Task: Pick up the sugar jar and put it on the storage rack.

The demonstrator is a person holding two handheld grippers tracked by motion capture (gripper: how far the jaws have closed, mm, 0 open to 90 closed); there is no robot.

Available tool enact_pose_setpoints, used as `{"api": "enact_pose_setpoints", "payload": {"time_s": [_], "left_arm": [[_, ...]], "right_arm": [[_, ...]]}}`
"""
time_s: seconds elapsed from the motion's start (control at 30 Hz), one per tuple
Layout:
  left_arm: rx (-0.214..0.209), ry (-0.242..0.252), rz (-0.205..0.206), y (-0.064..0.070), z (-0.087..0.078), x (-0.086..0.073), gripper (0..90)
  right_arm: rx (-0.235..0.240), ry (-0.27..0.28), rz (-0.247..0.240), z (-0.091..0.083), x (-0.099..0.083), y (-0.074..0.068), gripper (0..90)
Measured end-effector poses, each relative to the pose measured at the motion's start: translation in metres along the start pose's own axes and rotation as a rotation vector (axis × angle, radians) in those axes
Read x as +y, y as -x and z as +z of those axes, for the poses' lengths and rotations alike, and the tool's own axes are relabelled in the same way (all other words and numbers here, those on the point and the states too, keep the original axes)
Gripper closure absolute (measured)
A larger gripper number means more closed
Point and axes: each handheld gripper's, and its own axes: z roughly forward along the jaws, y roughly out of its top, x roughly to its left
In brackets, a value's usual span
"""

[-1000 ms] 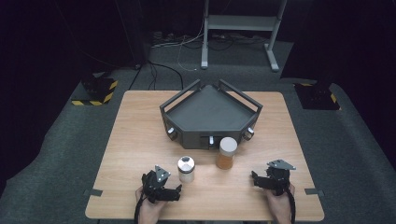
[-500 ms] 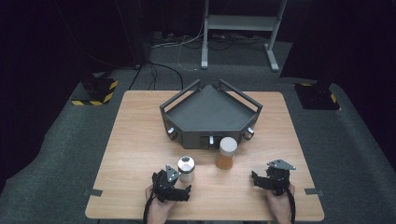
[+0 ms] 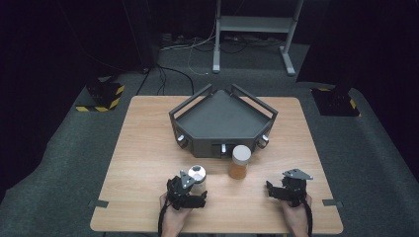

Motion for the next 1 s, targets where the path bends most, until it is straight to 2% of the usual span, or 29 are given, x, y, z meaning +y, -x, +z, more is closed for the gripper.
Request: {"api": "enact_pose_setpoints", "payload": {"time_s": [0.03, 0.07, 0.1, 0.33, 0.37, 0.4, 0.43, 0.6, 0.67, 0.7, 0.8, 0.87, 0.9, 0.93, 0.97, 1.0], "left_arm": [[0.000, 0.006, -0.008, 0.001, 0.001, 0.000, 7.4], [0.003, -0.004, 0.003, 0.001, 0.001, 0.002, 7.6], [0.000, -0.080, 0.102, -0.006, -0.004, 0.015, 8.0], [0.005, -0.076, 0.100, -0.003, 0.000, 0.017, 11.3], [-0.005, -0.253, 0.319, -0.013, -0.006, 0.049, 11.7], [-0.007, -0.254, 0.316, -0.014, -0.006, 0.049, 12.3], [-0.002, -0.218, 0.281, -0.012, -0.004, 0.043, 12.6], [0.004, -0.199, 0.257, -0.010, 0.000, 0.040, 14.7], [0.005, -0.206, 0.265, -0.009, 0.000, 0.041, 15.6], [0.012, -0.158, 0.220, -0.007, 0.002, 0.032, 16.3], [0.015, -0.163, 0.224, -0.006, 0.003, 0.033, 18.0], [0.019, -0.152, 0.212, -0.005, 0.004, 0.031, 18.6], [0.020, -0.163, 0.221, -0.005, 0.003, 0.033, 19.2], [0.024, -0.144, 0.204, -0.004, 0.005, 0.030, 19.9], [0.020, -0.165, 0.221, -0.005, 0.004, 0.034, 20.1], [0.021, -0.164, 0.221, -0.005, 0.004, 0.034, 20.7]], "right_arm": [[0.000, 0.000, 0.000, 0.000, 0.000, 0.000, 10.2], [0.000, 0.000, 0.000, 0.000, 0.000, 0.000, 10.2], [0.000, 0.000, 0.000, 0.000, 0.000, 0.000, 10.2], [0.001, 0.001, 0.000, 0.000, 0.000, 0.000, 10.4], [0.001, 0.001, 0.000, 0.000, 0.000, 0.000, 10.4], [0.001, 0.001, 0.000, 0.000, 0.000, 0.000, 10.4], [0.001, 0.001, 0.000, 0.000, 0.000, 0.000, 10.4], [0.000, 0.001, -0.001, 0.000, 0.000, 0.000, 10.5], [0.001, 0.001, -0.001, 0.000, 0.000, 0.000, 10.5], [0.001, 0.001, -0.001, 0.000, 0.000, 0.000, 10.5], [0.001, 0.001, -0.001, 0.000, 0.000, 0.000, 10.5], [0.001, 0.001, -0.001, 0.000, 0.000, 0.000, 10.5], [0.001, 0.001, -0.001, 0.000, 0.000, 0.000, 10.6], [0.001, 0.001, -0.001, 0.000, 0.000, 0.000, 10.6], [0.000, 0.001, -0.001, 0.000, 0.000, 0.000, 10.5], [0.001, 0.001, -0.001, 0.000, 0.000, 0.000, 10.6]]}}
